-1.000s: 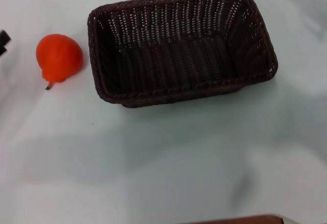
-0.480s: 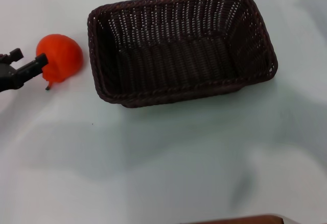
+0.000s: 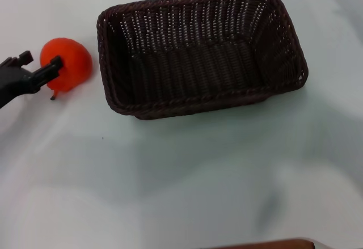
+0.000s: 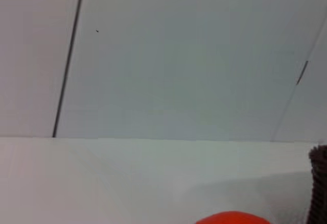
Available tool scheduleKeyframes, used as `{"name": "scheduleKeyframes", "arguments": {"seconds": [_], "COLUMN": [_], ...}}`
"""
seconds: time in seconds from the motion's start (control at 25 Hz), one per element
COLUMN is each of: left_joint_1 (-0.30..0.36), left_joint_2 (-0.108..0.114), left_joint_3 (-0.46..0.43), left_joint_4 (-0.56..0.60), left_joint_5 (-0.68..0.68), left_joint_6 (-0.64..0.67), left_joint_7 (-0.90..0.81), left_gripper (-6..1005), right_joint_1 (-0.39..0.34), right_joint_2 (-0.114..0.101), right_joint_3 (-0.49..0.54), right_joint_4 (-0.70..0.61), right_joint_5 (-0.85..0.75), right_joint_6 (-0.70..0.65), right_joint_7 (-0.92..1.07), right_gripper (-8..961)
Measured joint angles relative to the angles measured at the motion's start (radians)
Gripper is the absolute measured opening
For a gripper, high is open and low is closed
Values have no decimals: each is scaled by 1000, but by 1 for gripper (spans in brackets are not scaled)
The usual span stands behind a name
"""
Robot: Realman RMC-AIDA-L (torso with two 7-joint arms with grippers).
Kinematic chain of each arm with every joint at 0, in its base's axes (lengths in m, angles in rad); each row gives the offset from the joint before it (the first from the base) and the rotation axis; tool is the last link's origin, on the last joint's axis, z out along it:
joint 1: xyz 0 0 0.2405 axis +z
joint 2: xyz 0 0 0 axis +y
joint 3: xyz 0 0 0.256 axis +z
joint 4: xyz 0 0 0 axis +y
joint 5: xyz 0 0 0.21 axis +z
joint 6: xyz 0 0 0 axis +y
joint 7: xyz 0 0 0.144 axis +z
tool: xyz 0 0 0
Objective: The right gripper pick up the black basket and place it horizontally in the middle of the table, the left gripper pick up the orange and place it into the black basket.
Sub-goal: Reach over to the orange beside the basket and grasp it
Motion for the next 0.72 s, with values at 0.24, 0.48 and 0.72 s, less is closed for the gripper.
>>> {"name": "scheduleKeyframes", "arguments": {"seconds": [0.24,0.48,0.72], "left_joint_1": [-31,-32,-33], "left_joint_2": [-16,-16,-16], "left_joint_3": [34,28,35], "left_joint_4": [-11,-19,-20], "left_joint_5": [47,66,68], "left_joint_6": [55,57,56], "left_joint_7": [13,8,14], "left_gripper": [828,743,579], "right_joint_1": [4,5,5], "right_joint_2": [0,0,0], "right_joint_3": [0,2,11], "right_joint_4": [20,35,54], "right_joint_5": [1,1,1], "right_joint_6": [-3,-4,-4], "right_joint_7": [-4,-6,-6], "right_gripper": [904,902,901]}}
